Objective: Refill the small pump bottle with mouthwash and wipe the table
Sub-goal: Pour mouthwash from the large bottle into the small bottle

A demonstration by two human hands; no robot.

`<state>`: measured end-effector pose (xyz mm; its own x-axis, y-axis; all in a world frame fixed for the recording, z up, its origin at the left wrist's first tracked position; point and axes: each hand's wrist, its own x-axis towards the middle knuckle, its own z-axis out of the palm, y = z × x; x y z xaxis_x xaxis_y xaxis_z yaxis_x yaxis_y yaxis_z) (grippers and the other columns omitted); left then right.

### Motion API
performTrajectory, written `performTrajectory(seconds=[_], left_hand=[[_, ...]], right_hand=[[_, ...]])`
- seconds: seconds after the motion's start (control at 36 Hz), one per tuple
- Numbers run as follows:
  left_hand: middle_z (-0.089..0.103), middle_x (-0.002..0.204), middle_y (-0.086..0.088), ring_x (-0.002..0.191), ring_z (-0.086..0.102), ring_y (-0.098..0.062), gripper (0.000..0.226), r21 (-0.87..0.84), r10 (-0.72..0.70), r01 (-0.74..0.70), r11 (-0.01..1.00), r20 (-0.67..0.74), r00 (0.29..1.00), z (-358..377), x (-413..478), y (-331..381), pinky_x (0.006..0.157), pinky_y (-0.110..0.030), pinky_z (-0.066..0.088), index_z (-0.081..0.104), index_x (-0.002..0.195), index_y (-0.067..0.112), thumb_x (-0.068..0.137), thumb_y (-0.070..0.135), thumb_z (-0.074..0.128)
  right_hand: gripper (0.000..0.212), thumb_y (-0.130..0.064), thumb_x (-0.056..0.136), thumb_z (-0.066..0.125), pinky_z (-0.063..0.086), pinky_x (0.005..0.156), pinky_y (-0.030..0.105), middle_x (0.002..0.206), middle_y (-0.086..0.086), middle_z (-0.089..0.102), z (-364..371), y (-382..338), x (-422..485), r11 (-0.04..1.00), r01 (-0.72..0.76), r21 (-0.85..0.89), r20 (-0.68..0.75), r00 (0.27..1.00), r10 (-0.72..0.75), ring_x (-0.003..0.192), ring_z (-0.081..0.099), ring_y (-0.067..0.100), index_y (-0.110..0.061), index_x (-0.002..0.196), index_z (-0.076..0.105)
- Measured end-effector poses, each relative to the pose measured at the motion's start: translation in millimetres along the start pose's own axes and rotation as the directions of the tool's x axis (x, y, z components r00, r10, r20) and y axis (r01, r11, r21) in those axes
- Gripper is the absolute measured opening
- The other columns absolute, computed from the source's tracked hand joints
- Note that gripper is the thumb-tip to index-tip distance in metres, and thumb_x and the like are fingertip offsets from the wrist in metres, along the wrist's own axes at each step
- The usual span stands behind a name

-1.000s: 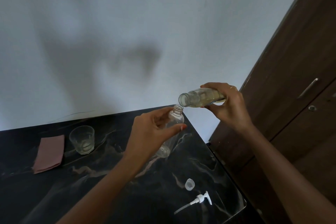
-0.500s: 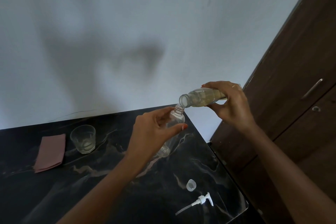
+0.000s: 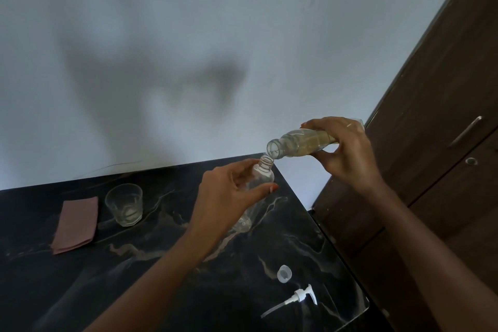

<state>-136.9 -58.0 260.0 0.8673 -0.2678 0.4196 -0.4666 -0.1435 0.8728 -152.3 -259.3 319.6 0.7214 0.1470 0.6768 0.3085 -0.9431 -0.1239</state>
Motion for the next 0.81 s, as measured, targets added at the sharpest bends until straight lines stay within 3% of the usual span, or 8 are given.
performTrajectory(seconds=[0.17,0.47,0.61,0.81], left_hand=[[0.063,0.094,0.014,0.076,0.059,0.011,0.052,-0.017,-0.019,0.019,1.0,0.001,1.0,0.4,-0.9,-1.3,0.075,0.001,0.042,0.062,0.113,0.018,0.065,0.029,0.077],[0.059,0.092,0.016,0.072,0.056,0.014,0.054,-0.001,-0.016,0.016,1.0,0.0,1.0,1.7,-1.3,-1.7,0.073,0.003,0.04,0.06,0.115,0.018,0.065,0.031,0.075],[0.06,0.092,0.014,0.073,0.056,0.011,0.053,0.004,-0.022,0.022,1.0,0.001,1.0,1.6,-1.8,-2.6,0.074,0.003,0.039,0.06,0.115,0.018,0.066,0.031,0.074],[0.059,0.092,0.014,0.073,0.054,0.013,0.052,0.003,-0.012,0.012,1.0,-0.008,1.0,1.6,-2.7,-3.4,0.072,0.006,0.036,0.061,0.115,0.016,0.067,0.029,0.076]], right_hand=[[0.038,-0.002,0.062,0.081,0.043,0.085,0.038,0.095,0.014,0.071,0.3,1.3,-0.6,1.0,0.02,0.002,-0.01,1.0,-0.02,0.089,0.065,0.032,-0.002,0.097,0.067],[0.038,-0.002,0.062,0.081,0.045,0.086,0.044,0.096,0.015,0.07,-3.0,0.9,0.1,1.0,0.025,-0.005,-0.009,1.0,-0.025,0.09,0.065,0.034,-0.001,0.098,0.067],[0.038,-0.002,0.062,0.081,0.041,0.086,0.039,0.095,0.016,0.07,-4.6,1.4,0.6,1.0,0.028,-0.014,-0.011,1.0,-0.028,0.09,0.065,0.034,-0.001,0.097,0.067],[0.038,-0.001,0.063,0.08,0.046,0.086,0.046,0.096,0.016,0.07,-6.8,1.9,0.8,0.999,0.034,-0.012,0.0,0.999,-0.034,0.091,0.065,0.034,-0.001,0.098,0.067]])
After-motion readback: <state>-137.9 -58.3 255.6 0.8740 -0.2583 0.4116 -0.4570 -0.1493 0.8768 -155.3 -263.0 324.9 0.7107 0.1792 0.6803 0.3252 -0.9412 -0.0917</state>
